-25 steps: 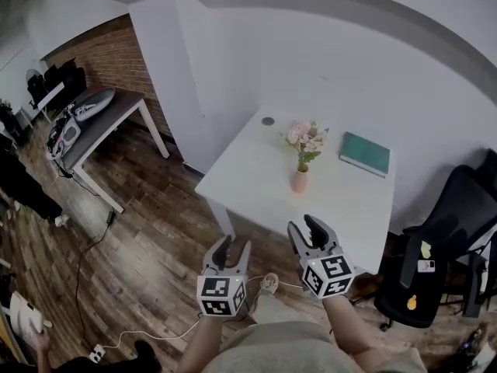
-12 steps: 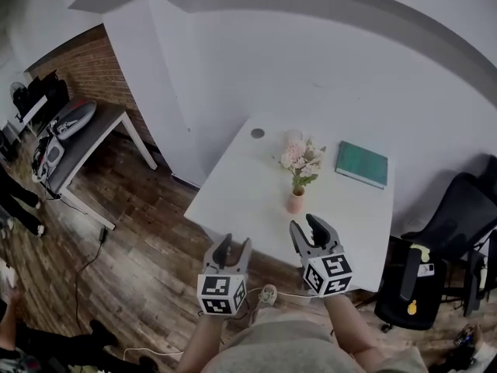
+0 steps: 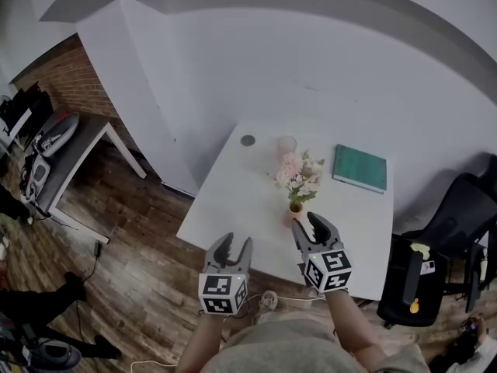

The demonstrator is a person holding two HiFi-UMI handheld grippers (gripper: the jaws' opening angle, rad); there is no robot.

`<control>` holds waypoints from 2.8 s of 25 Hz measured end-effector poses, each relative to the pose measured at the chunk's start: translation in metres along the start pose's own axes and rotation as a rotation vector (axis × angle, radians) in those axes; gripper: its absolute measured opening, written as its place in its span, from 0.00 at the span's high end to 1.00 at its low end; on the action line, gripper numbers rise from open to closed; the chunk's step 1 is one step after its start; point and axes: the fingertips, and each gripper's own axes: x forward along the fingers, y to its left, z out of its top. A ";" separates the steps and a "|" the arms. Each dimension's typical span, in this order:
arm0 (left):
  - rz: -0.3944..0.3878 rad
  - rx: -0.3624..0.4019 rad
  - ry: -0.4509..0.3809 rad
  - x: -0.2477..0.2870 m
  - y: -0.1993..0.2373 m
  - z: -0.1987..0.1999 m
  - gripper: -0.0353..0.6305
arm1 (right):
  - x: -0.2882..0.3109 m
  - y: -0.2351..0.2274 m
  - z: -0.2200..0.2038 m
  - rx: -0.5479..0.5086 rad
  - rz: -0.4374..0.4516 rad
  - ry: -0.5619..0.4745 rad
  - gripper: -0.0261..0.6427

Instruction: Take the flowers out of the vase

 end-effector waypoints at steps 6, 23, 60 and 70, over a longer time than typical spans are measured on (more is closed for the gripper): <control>-0.017 -0.002 0.018 0.030 0.010 0.001 0.69 | 0.029 -0.023 -0.013 0.003 -0.032 0.043 0.71; -0.050 -0.003 0.062 0.089 0.016 -0.002 0.69 | 0.074 -0.055 -0.046 0.018 -0.058 0.136 0.71; -0.070 0.006 0.079 0.074 0.003 -0.009 0.69 | 0.066 -0.046 -0.019 -0.097 -0.068 0.080 0.89; -0.094 0.025 0.067 0.049 -0.007 -0.011 0.70 | 0.045 -0.031 0.023 -0.143 -0.084 -0.018 0.89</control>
